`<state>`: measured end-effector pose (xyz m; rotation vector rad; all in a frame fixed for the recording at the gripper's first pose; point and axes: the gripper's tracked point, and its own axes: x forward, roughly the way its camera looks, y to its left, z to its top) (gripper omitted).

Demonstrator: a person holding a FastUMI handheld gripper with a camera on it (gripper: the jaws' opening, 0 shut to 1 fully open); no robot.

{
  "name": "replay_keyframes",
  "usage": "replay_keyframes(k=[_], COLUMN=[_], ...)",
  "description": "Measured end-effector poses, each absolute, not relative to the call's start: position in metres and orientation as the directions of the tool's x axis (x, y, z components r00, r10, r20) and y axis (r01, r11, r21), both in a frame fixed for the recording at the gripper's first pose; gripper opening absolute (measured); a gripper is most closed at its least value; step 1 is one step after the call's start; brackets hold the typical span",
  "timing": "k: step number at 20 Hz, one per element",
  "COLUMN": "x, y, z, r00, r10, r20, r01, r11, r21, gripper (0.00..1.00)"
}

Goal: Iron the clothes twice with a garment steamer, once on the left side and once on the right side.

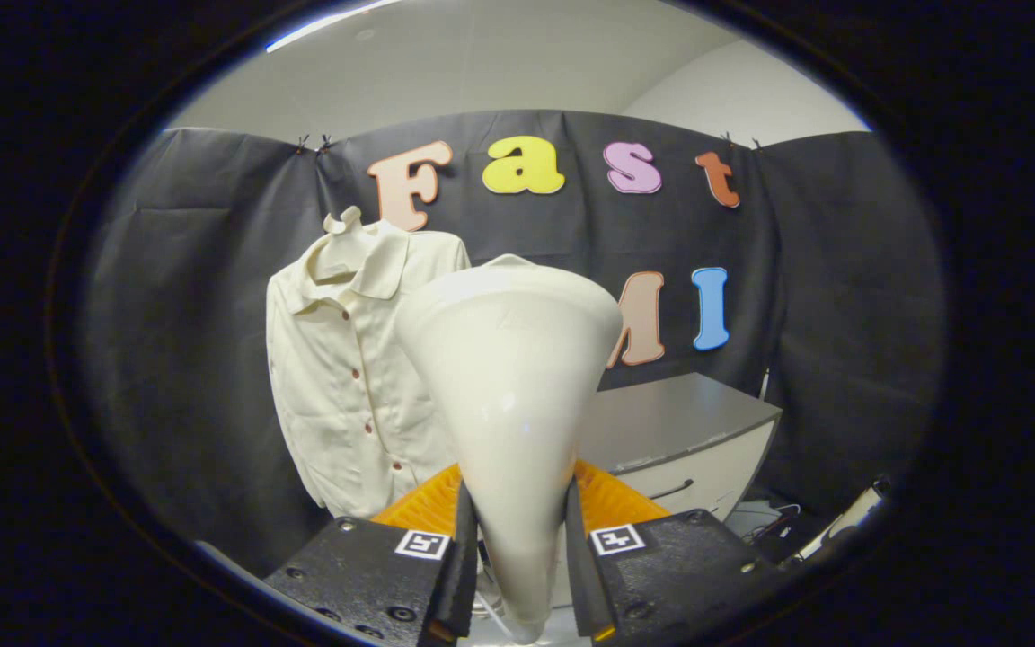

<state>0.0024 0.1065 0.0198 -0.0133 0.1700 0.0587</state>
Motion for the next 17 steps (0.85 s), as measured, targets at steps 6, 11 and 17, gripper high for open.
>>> replay_keyframes(k=[6, 11, 17], x=[0.014, 0.019, 0.006], y=[0.125, 0.145, 0.162], z=[0.007, 0.007, -0.008], r00=[0.976, 0.977, 0.981], r10=[0.090, 0.100, 0.070], r20=[-0.198, -0.191, -0.180], r01=[-0.097, -0.107, -0.078], r11=[0.995, 0.994, 0.996], r21=[-0.028, -0.027, -0.041], gripper=[0.43, 0.43, 0.43])
